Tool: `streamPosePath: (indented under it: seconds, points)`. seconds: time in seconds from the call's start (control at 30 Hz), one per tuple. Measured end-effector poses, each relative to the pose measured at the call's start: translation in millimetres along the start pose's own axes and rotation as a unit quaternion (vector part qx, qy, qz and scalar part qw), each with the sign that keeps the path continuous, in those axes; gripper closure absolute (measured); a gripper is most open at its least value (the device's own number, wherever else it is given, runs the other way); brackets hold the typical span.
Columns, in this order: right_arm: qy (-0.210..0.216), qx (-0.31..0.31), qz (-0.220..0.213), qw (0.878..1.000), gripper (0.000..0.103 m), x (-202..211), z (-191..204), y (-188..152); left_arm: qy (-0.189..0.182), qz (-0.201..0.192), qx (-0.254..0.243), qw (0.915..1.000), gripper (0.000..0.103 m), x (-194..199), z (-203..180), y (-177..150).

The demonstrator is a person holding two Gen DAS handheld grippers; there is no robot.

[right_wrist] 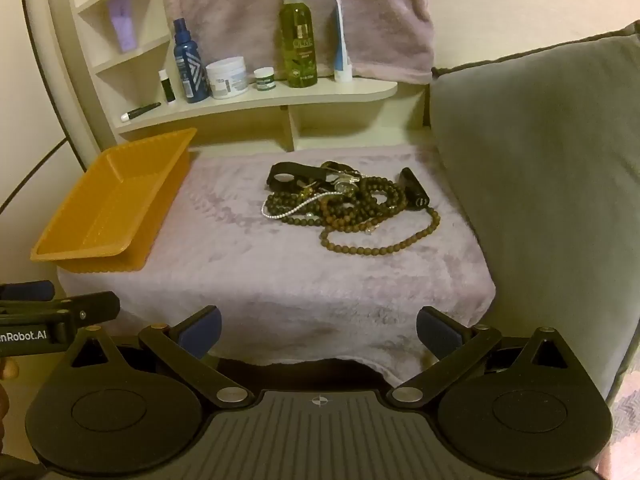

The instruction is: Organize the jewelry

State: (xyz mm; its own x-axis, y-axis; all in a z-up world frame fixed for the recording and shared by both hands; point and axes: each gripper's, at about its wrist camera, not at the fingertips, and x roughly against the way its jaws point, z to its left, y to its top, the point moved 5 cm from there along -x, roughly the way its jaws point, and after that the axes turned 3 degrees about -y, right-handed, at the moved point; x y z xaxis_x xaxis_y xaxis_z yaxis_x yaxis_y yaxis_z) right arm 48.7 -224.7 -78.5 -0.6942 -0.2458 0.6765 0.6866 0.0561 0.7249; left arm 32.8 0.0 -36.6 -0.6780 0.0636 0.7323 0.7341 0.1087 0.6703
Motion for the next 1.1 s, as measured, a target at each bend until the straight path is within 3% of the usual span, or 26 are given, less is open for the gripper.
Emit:
streamPosePath:
  seconds: [1.1]
  points:
    - [-0.002, 0.003, -0.006, 1.000, 0.000, 2.1, -0.3, 2.0, -0.005, 0.007, 0.002, 1.0000, 0.005, -0.1, -4.5, 0.1]
